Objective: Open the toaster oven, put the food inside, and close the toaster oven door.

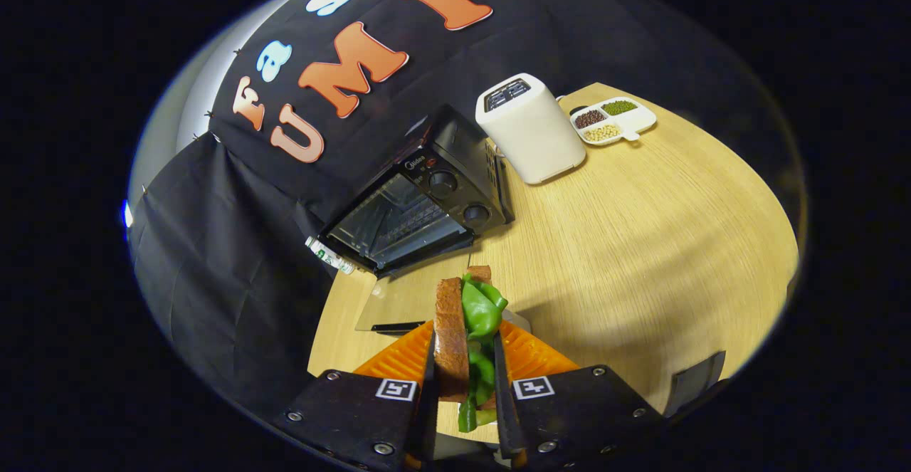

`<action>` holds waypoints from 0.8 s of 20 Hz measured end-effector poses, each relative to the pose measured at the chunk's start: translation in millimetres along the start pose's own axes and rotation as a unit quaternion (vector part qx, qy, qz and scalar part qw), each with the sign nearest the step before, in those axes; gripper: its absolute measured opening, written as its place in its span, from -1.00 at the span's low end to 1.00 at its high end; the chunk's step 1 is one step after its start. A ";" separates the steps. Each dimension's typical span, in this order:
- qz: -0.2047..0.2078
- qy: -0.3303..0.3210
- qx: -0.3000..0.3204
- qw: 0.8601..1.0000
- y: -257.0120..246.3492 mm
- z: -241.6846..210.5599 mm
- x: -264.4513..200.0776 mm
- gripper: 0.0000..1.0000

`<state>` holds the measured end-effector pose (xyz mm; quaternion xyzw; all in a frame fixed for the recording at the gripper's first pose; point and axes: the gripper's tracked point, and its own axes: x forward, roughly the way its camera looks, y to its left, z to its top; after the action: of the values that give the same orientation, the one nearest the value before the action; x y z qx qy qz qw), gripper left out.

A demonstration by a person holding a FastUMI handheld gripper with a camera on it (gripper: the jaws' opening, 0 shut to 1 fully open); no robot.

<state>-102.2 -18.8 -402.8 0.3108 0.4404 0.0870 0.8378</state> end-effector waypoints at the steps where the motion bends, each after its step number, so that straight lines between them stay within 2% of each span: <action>1: 0.004 -0.011 -0.003 1.000 8.3 5.2 0.9 -0.30; 5: 0.036 -0.048 -0.002 0.998 46.8 21.0 11.0 -0.30; 8: 0.031 -0.075 0.012 0.997 63.2 21.6 44.6 -0.30; 11: 0.062 -0.073 0.038 0.995 94.0 19.2 73.1 -0.30; 16: 0.061 -0.082 0.069 0.992 118.2 23.9 117.7 -0.30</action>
<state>2.2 113.5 -402.6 0.3999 0.3557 0.0818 0.8408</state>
